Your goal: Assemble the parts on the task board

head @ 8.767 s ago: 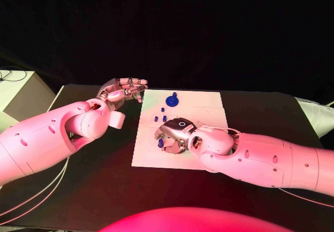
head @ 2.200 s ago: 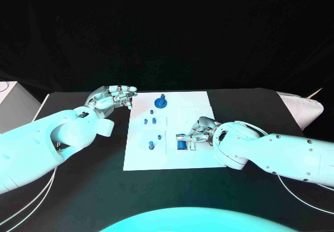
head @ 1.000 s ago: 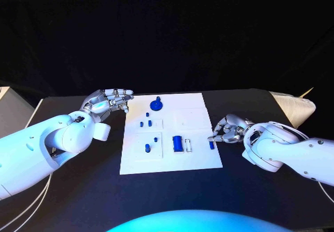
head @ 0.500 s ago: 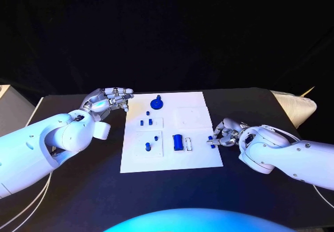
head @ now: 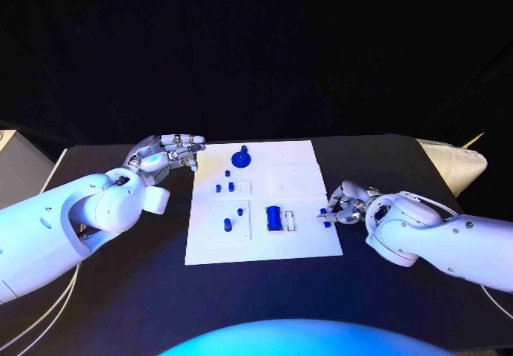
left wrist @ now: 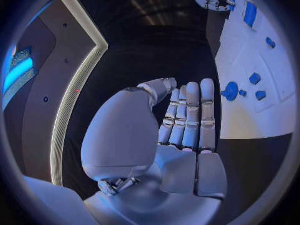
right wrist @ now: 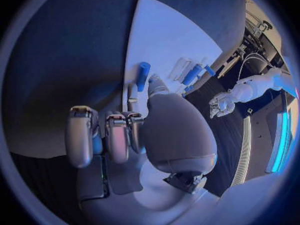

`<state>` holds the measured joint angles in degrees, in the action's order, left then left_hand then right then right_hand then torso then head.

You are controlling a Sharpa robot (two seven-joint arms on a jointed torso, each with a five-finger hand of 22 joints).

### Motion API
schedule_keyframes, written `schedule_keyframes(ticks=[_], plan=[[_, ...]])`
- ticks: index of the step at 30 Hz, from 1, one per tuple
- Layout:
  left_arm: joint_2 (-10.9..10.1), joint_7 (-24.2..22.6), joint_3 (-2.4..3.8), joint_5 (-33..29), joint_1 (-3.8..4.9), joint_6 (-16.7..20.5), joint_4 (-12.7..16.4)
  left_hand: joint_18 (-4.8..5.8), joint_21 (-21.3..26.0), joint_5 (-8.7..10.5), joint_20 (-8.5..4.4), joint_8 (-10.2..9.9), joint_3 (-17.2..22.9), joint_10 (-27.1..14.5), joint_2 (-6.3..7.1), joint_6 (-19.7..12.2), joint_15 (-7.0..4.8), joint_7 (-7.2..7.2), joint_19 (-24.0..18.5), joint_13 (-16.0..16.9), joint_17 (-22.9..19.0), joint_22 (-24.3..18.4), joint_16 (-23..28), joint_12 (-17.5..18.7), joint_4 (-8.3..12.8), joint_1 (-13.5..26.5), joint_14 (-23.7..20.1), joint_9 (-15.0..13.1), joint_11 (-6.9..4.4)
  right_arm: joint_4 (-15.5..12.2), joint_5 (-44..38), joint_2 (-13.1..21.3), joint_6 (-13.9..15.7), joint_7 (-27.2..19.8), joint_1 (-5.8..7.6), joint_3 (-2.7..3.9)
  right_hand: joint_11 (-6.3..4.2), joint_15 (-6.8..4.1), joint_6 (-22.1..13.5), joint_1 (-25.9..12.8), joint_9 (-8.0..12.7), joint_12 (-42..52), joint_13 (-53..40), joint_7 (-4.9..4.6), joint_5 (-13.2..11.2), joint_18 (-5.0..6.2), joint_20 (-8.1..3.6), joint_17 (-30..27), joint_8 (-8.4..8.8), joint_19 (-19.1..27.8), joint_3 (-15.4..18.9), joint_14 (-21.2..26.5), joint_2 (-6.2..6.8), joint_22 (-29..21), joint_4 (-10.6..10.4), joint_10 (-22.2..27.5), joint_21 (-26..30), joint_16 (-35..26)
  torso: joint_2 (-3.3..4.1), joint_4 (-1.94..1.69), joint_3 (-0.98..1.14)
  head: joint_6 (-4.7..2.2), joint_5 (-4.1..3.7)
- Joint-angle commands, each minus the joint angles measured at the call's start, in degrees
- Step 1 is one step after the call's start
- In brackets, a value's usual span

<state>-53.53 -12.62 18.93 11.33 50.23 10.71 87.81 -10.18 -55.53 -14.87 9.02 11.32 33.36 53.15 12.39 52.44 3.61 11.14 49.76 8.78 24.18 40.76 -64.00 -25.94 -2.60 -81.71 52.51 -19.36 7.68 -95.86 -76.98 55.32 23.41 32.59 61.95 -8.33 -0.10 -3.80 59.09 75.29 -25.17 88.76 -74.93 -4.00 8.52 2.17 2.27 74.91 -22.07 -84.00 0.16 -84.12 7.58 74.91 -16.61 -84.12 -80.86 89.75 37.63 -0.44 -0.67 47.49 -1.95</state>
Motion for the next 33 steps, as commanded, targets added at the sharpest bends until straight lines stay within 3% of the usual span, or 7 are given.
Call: schedule_keyframes(ticks=[1,8,14,17,26,33], plan=[[0.0,-0.4,0.04,-0.2,-0.02,-1.0,0.2,-0.45,0.3,-0.28,-0.16,0.4,0.0,-0.3,-0.14,0.1,0.03,0.09,0.4,-0.1,-0.1,-0.1,0.2,-0.4,-0.5,0.3,-0.2,0.1,0.08,-0.1,-1.0,-0.3,-2.7,0.9,-0.49,-0.26,-0.24,-0.3,0.4,3.0,0.4,-0.1,-14.3,0.02,3.2,-0.42,-0.45,15.1,0.56,-4.5,-2.1,-5.9,0.38,12.2,0.2,-5.2,0.1,0.2,0.0,-0.06,-0.03,0.1,-0.06],[0.0,-0.3,0.04,-0.2,-0.04,-1.1,0.2,-0.45,0.3,-0.3,-0.16,0.3,0.0,-0.3,-0.16,0.0,0.02,0.09,0.5,-0.1,-0.1,-0.1,0.2,-0.4,-0.5,0.3,-0.2,0.1,0.08,-0.2,-2.5,-0.8,-5.1,1.6,-0.7,-0.34,-0.25,-0.34,0.7,6.4,1.0,-0.4,-14.1,-0.01,6.1,-0.41,-0.53,15.1,1.23,-4.5,-5.3,-5.9,2.12,12.2,0.4,-5.0,0.2,0.2,-0.03,0.03,-0.08,0.24,-0.08],[0.0,-0.2,0.04,-0.2,-0.04,-1.1,0.2,-0.46,0.3,-0.31,-0.17,0.3,0.0,-0.4,-0.18,0.0,0.02,0.09,0.5,-0.1,-0.1,-0.1,0.2,-0.4,-0.5,0.3,-0.2,0.1,0.08,-0.2,-4.2,-1.2,-5.2,2.5,-1.04,-0.42,-0.34,-0.41,1.7,10.0,1.7,-0.6,-14.1,0.01,10.5,-0.43,-0.64,15.1,1.85,-4.5,-11.5,-5.9,3.4,12.3,0.5,-4.9,0.2,0.2,-0.04,-0.04,-0.05,0.23,-0.09],[0.0,-0.2,0.04,-0.2,-0.04,-1.1,0.2,-0.46,0.3,-0.31,-0.17,0.3,0.0,-0.4,-0.18,0.0,0.02,0.09,0.5,-0.1,-0.1,-0.1,0.2,-0.4,-0.5,0.3,-0.2,0.1,0.08,-0.3,-4.4,-1.3,-4.2,2.9,-1.14,-0.44,-0.48,-0.49,2.3,9.4,1.7,-0.3,-14.2,0.19,12.2,-0.46,-0.66,15.1,1.74,-4.5,-14.1,-5.9,3.91,12.4,0.3,-5.1,0.0,0.2,-0.02,-0.03,-0.06,0.22,-0.08],[0.0,-0.2,0.04,-0.2,-0.04,-1.1,0.2,-0.46,0.3,-0.31,-0.17,0.3,0.0,-0.4,-0.18,0.0,0.02,0.09,0.5,-0.1,-0.1,-0.1,0.2,-0.4,-0.5,0.3,-0.2,0.1,0.08,-1.8,-1.5,-1.3,-0.2,2.6,-1.18,-0.37,-0.71,-0.7,2.5,6.8,1.4,0.1,-14.5,0.48,14.0,-0.59,-0.83,15.1,1.39,-4.7,-17.3,-5.9,4.76,12.7,0.3,-5.3,-0.7,0.2,-0.01,-0.01,0.01,0.2,0.02],[0.0,-0.2,0.04,-0.2,-0.05,-1.2,0.2,-0.46,0.3,-0.31,-0.17,0.3,0.0,-0.4,-0.18,0.0,0.02,0.09,0.5,-0.1,-0.1,-0.1,0.2,-0.4,-0.5,0.3,-0.2,0.1,0.08,-4.4,3.2,-1.4,2.1,1.8,-0.1,0.03,-0.81,-0.78,2.6,5.2,1.2,0.5,-14.7,0.6,14.2,-0.69,-0.9,15.1,1.12,-4.8,-18.5,-5.9,4.88,12.8,0.2,-5.5,-1.2,0.2,-0.02,-0.02,-0.06,0.25,-0.01]])
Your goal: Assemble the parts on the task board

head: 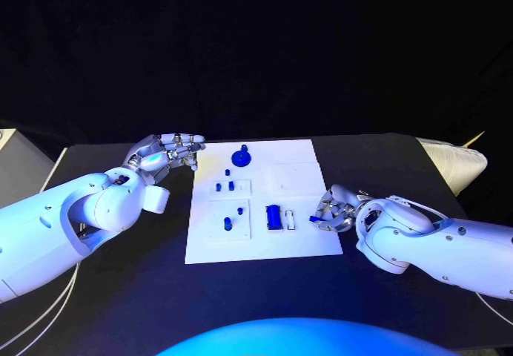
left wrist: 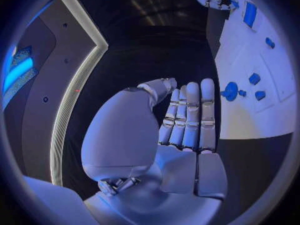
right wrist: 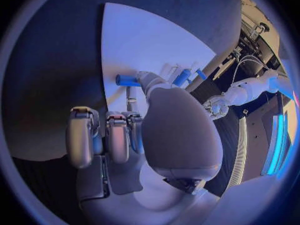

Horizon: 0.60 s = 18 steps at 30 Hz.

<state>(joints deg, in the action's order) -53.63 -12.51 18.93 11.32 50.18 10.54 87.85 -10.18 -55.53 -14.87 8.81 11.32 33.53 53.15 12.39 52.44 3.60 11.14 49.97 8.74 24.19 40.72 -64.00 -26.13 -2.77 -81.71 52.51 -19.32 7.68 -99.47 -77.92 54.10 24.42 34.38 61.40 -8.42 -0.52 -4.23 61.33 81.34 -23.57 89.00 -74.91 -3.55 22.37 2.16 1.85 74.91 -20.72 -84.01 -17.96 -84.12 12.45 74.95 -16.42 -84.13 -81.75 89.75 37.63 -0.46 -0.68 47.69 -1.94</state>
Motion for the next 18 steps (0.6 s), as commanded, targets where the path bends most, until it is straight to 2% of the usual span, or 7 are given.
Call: schedule_keyframes(ticks=[1,7,13,18], plan=[[0.1,-0.3,0.04,-0.2,0.0,-1.0,0.1,-0.46,0.3,-0.31,0.05,0.3,-0.1,-0.4,-0.18,0.0,0.02,0.09,0.3,-0.1,-0.1,-0.1,0.2,-0.2,-0.3,0.3,-0.2,0.1,0.08,-1.2,4.8,-0.4,1.3,-0.1,0.66,0.15,-0.39,-0.36,0.4,-1.2,-0.4,0.3,-14.7,0.16,0.2,-0.69,-0.5,15.1,-0.27,-4.8,-0.6,-5.9,0.07,12.8,0.0,-5.5,-0.3,0.2,-0.02,-0.02,-0.06,0.06,-0.05],[0.2,-0.2,0.04,-0.2,0.0,-1.2,0.2,-0.46,0.4,-0.33,0.04,0.4,-0.1,-0.4,-0.19,0.0,0.01,0.1,0.3,-0.1,-0.1,-0.1,0.2,-0.2,-0.3,0.2,-0.2,0.1,0.09,-1.8,7.8,-2.2,1.8,-0.9,1.27,0.24,-0.42,-0.39,0.2,-3.6,-0.7,0.4,-14.8,0.2,-0.7,-0.72,-0.54,15.1,-0.51,-4.8,-1.5,-5.9,0.12,12.9,-0.1,-5.6,-0.5,0.2,0.01,-0.08,-0.09,0.09,-0.15],[0.1,-0.1,0.04,-0.2,0.0,-1.2,0.2,-0.46,0.4,-0.33,0.04,0.4,-0.1,-0.4,-0.19,0.0,0.01,0.1,0.3,-0.1,-0.1,-0.1,0.2,-0.2,-0.3,0.2,-0.2,0.1,0.09,-0.9,9.2,-3.8,1.6,-0.9,1.39,0.24,-0.41,-0.38,0.2,-5.5,-0.9,0.5,-14.8,0.2,-1.6,-0.75,-0.53,15.1,-0.7,-4.9,-2.0,-5.9,-0.04,13.0,-0.1,-5.6,-0.6,0.2,-0.01,-0.07,-0.14,0.19,-0.12],[0.1,0.0,0.04,-0.2,0.0,-1.3,0.2,-0.46,0.4,-0.33,0.04,0.4,-0.1,-0.4,-0.19,0.0,0.01,0.1,0.3,-0.1,-0.1,-0.1,0.2,-0.2,-0.3,0.2,-0.2,0.1,0.09,0.2,10.1,-5.1,1.1,-0.7,1.37,0.22,-0.39,-0.35,0.1,-8.2,-1.1,0.7,-14.9,0.18,-2.8,-0.82,-0.49,15.1,-0.9,-4.9,-2.2,-5.9,-0.36,13.1,-0.1,-5.7,-1.0,0.2,0.01,0.0,-0.08,0.22,-0.1]])
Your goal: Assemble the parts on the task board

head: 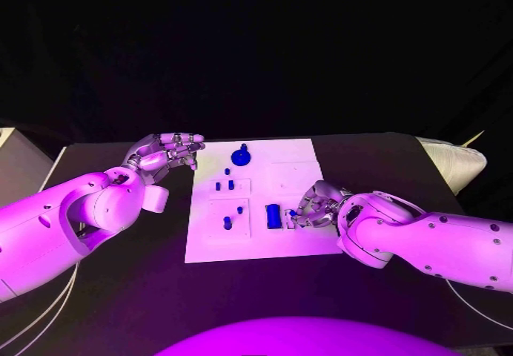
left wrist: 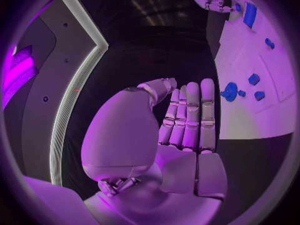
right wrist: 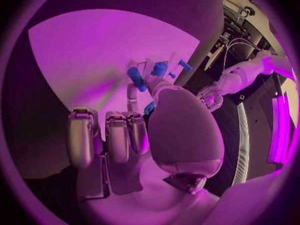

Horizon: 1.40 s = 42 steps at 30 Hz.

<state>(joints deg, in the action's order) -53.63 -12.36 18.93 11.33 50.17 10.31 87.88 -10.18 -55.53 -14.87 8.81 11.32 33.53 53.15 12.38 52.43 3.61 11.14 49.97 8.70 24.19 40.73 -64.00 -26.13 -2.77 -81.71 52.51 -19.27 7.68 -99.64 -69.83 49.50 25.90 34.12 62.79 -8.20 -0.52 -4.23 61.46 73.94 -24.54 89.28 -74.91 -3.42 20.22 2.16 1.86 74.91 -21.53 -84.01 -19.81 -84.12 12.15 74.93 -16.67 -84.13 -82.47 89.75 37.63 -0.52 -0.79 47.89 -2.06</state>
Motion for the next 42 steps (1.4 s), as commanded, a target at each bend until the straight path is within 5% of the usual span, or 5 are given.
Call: schedule_keyframes(ticks=[1,33,38,42], plan=[[0.1,-0.1,0.04,-0.2,0.01,-1.1,0.2,-0.46,0.4,-0.33,0.04,0.4,-0.1,-0.4,-0.19,0.0,0.01,0.1,0.3,-0.1,-0.1,-0.1,0.2,-0.2,-0.3,0.2,-0.2,0.1,0.09,0.6,2.1,-0.7,-0.6,-0.4,-0.03,-0.01,-0.38,-0.34,-0.1,-1.6,-0.1,0.4,-14.9,0.04,-1.3,-0.82,-0.49,15.1,-0.15,-4.9,-0.4,-5.9,-0.11,13.1,0.1,-5.7,-0.3,0.2,0.01,0.06,0.03,0.01,0.02],[0.0,0.3,0.04,-0.1,0.01,-1.6,0.2,-0.43,0.5,-0.33,0.07,0.4,-0.1,-0.5,-0.23,0.0,0.07,0.13,0.4,-0.1,-0.1,-0.2,0.2,-0.2,-0.5,0.4,-0.2,0.1,0.13,4.4,-0.4,-3.9,-3.5,1.0,-0.24,-0.18,-0.28,-0.25,-0.2,-6.0,-0.5,0.2,-14.9,-0.04,-6.0,-0.76,-0.39,15.1,-0.56,-4.9,0.9,-5.9,-0.09,13.1,0.1,-5.7,0.1,0.2,0.01,0.04,0.09,0.45,0.34],[0.0,0.4,0.04,-0.1,0.01,-1.6,0.2,-0.43,0.6,-0.34,0.09,0.4,-0.1,-0.5,-0.31,-0.1,0.08,0.15,0.4,-0.1,-0.1,-0.2,0.2,-0.2,-0.7,0.5,-0.2,0.1,0.14,4.4,-0.3,-4.0,-2.6,0.4,-0.32,-0.19,-0.24,-0.19,-0.2,-8.9,-0.6,0.2,-14.9,-0.06,-12.8,-0.73,-0.32,15.1,-0.82,-4.9,5.0,-5.9,-1.27,13.1,-0.1,-5.6,0.3,0.2,0.01,0.06,0.06,0.43,0.32],[0.0,0.5,0.04,-0.1,0.01,-1.6,0.1,-0.43,0.6,-0.34,0.09,0.4,-0.1,-0.5,-0.31,-0.1,0.08,0.15,0.4,-0.1,-0.1,-0.2,0.2,-0.2,-0.7,0.5,-0.2,0.1,0.14,4.2,0.0,-3.9,-2.4,-0.2,-0.36,-0.19,-0.3,-0.24,-0.2,-10.6,-0.7,0.3,-14.9,0.03,-14.6,-0.72,-0.34,15.1,-1.03,-4.9,8.5,-5.9,-1.94,13.1,-0.2,-5.7,0.3,0.2,-0.01,0.08,0.08,0.36,0.29]])
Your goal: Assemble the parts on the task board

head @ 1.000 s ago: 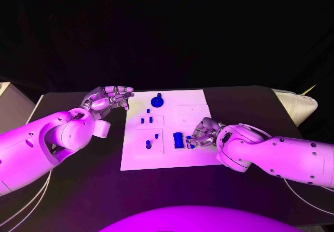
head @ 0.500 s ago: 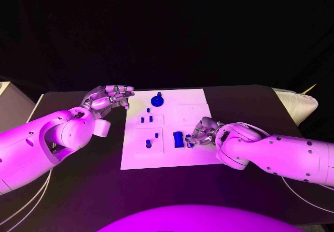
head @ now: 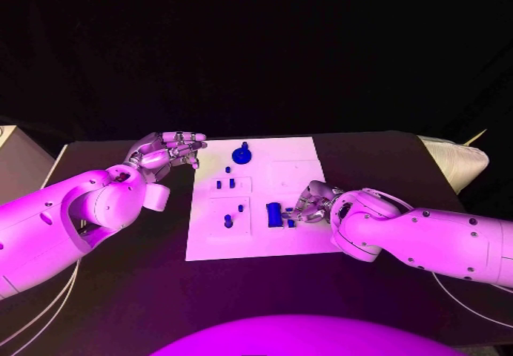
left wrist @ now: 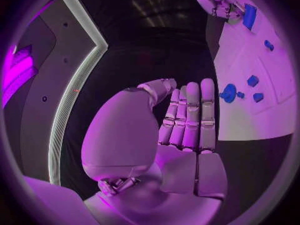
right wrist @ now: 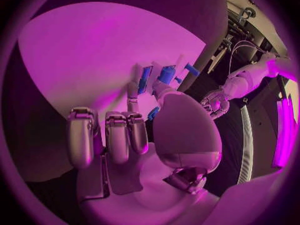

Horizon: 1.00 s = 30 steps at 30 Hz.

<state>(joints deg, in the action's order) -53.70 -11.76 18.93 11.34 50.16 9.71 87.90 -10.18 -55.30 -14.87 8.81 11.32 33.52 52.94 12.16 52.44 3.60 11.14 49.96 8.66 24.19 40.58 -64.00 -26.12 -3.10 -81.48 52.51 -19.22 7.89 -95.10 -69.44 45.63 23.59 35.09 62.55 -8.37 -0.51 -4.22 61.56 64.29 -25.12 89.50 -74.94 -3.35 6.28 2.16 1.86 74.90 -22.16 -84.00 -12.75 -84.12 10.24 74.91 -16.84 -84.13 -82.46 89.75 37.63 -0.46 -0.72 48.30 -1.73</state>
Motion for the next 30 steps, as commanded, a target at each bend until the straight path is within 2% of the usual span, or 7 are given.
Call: schedule_keyframes(ticks=[1,2,3,4,21,24,30], plan=[[0.1,-0.1,0.04,-0.1,0.01,-1.0,0.1,-0.43,0.4,-0.35,0.1,0.4,-0.1,-0.3,-0.12,-0.1,0.09,0.16,0.4,-0.1,-0.1,-0.1,0.2,-0.2,-0.4,0.3,-0.2,0.1,-0.06,-0.4,-0.4,0.0,-0.1,-1.3,-0.12,-0.02,-0.33,-0.26,-0.3,-1.3,-0.1,0.0,-14.8,-0.03,-0.5,-0.73,-0.36,15.1,-0.45,-4.9,2.4,-5.9,-0.17,13.1,-0.1,-5.6,0.3,0.2,-0.01,0.01,0.0,-0.04,-0.04],[0.1,-0.1,0.04,-0.1,0.01,-1.0,0.1,-0.43,0.4,-0.35,0.1,0.4,-0.1,-0.3,-0.12,-0.1,0.09,0.16,0.4,-0.1,-0.1,-0.1,0.2,-0.2,-0.4,0.3,-0.2,0.1,-0.06,-0.5,-0.4,0.1,-0.1,-1.4,-0.14,-0.02,-0.33,-0.27,-0.3,-1.3,-0.1,0.0,-14.8,-0.02,-0.3,-0.71,-0.36,15.1,-0.47,-4.9,2.8,-5.9,-0.25,13.1,-0.1,-5.6,0.4,0.2,-0.02,0.02,0.01,-0.04,-0.04],[0.1,-0.1,0.04,-0.1,0.01,-1.0,0.1,-0.43,0.4,-0.35,0.1,0.4,-0.1,-0.3,-0.12,-0.1,0.09,0.16,0.4,-0.1,-0.1,-0.1,0.2,-0.2,-0.4,0.3,-0.2,0.1,-0.06,-0.6,-0.3,0.2,-0.1,-1.5,-0.17,-0.02,-0.36,-0.34,-0.6,-1.7,-0.3,0.0,-14.8,-0.01,5.8,-0.72,-0.43,15.1,-0.62,-4.9,5.0,-5.9,-1.04,13.1,0.1,-5.7,0.4,0.2,-0.02,0.03,0.01,-0.03,-0.03],[0.1,-0.1,0.04,-0.1,0.01,-1.0,0.1,-0.43,0.4,-0.35,0.1,0.4,-0.1,-0.3,-0.12,-0.1,0.09,0.16,0.4,-0.1,-0.1,-0.1,0.2,-0.2,-0.4,0.3,-0.2,0.1,-0.06,-0.8,-0.3,0.3,-0.1,-1.6,-0.2,-0.02,-0.35,-0.32,-0.6,-1.8,-0.3,0.0,-14.8,-0.01,6.8,-0.72,-0.45,15.1,-0.68,-4.9,5.4,-5.9,-1.12,13.1,0.1,-5.6,0.3,0.2,-0.03,0.03,0.02,0.02,0.0],[0.2,-0.1,0.04,-0.1,-0.13,-0.9,0.0,-0.43,0.4,-0.35,0.1,0.4,-0.1,-0.3,-0.12,-0.1,0.09,0.16,0.4,-0.1,-0.1,-0.1,0.2,-0.2,-0.4,0.3,-0.2,0.1,-0.06,-2.6,0.8,4.8,3.8,-6.4,-0.4,0.01,-0.21,-0.23,-1.5,0.1,-0.4,-1.0,-14.4,-0.22,6.5,-0.53,-0.46,15.1,-0.63,-4.7,7.8,-5.9,-1.59,12.9,0.2,-5.2,1.5,0.2,-0.17,0.18,0.08,-0.48,0.13],[0.3,-0.3,0.04,-0.1,-0.17,-0.8,-0.2,-0.44,0.5,-0.37,0.12,0.3,-0.1,-0.4,-0.17,-0.2,0.11,0.17,0.4,-0.1,-0.1,-0.2,0.2,-0.3,-0.5,0.4,-0.2,0.1,-0.05,-2.7,3.3,5.7,6.4,-10.0,-0.35,0.05,0.22,0.11,-2.8,2.3,-0.2,-1.4,-14.2,-0.71,7.5,-0.42,-0.23,15.1,0.0,-4.6,8.1,-5.9,-2.18,12.7,0.3,-5.0,2.2,0.2,-0.23,0.23,0.09,-0.83,0.09],[1.4,-1.8,0.03,-0.4,-0.33,0.3,-2.2,-0.41,0.7,-0.3,0.17,0.3,-0.2,-0.3,-0.09,-0.3,0.16,0.11,0.4,-0.1,-0.1,-0.3,0.2,-0.3,-0.8,0.7,-0.3,0.2,-0.07,-0.9,15.9,6.3,12.1,-25.1,0.13,0.26,1.36,1.04,-5.7,8.7,0.4,-6.3,-12.1,-2.05,10.9,1.07,0.59,13.6,1.74,-3.0,6.8,-5.5,-3.54,10.4,0.6,-2.6,11.0,-0.6,-1.28,0.45,-0.03,-1.4,0.17]])
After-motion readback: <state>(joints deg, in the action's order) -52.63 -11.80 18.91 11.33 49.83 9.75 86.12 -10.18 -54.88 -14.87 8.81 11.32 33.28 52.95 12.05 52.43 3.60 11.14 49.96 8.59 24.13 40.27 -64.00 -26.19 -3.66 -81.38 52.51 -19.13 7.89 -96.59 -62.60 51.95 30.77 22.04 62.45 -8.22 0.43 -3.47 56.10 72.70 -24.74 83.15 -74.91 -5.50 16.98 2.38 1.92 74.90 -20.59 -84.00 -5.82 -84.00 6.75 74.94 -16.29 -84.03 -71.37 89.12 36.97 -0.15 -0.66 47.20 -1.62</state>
